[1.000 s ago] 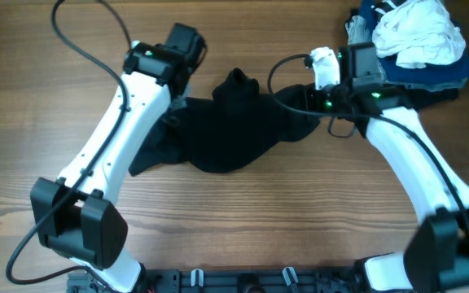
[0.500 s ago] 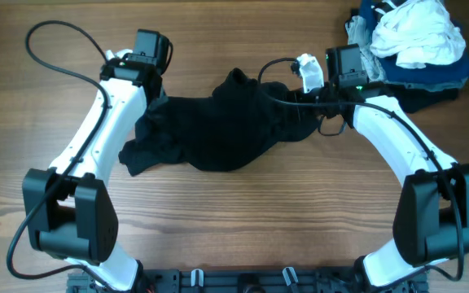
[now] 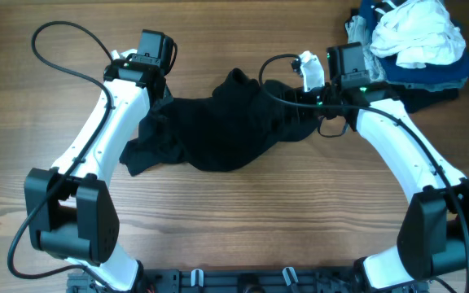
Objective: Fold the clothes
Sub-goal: 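Lower the shirt onto the table with both grippers holding its ends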
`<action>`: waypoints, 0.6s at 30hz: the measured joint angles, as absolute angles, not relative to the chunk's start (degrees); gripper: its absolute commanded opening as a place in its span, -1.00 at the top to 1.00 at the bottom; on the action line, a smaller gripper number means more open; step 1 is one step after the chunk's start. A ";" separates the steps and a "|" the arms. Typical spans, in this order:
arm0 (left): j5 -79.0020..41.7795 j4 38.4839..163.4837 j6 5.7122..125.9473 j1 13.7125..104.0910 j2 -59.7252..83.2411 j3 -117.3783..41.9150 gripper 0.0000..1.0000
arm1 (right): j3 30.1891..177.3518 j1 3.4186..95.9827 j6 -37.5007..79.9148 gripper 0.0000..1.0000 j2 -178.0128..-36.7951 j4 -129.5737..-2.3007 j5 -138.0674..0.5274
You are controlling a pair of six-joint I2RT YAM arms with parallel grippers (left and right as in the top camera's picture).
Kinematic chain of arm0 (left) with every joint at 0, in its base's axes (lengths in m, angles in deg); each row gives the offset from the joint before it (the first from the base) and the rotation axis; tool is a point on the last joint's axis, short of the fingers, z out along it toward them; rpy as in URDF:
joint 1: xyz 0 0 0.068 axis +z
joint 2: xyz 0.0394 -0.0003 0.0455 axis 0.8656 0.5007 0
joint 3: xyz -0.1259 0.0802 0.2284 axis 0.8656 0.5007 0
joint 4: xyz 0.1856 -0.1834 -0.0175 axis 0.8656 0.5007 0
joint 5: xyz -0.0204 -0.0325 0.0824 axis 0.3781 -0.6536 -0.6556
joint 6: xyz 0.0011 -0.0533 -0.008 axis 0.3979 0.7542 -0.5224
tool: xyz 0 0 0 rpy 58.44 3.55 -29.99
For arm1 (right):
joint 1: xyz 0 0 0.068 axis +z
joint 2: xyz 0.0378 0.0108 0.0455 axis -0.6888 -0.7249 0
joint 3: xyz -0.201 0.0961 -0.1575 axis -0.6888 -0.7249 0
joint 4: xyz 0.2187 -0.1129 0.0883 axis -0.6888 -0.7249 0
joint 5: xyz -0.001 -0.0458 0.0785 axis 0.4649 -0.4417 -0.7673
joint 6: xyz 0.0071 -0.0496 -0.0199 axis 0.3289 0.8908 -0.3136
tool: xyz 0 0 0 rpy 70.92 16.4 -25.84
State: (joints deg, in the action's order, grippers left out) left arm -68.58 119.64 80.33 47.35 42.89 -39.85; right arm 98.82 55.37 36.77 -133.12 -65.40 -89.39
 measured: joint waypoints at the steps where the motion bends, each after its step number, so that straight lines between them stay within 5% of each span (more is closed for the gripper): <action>1: -68.58 119.64 80.33 47.35 42.89 -39.85 0.92 | 98.82 55.59 36.66 -0.77 -132.86 -66.01 -88.87; 18: -68.53 120.36 80.33 47.35 42.89 -39.85 0.92 | 99.04 55.77 31.26 -0.70 -136.99 -54.78 -80.47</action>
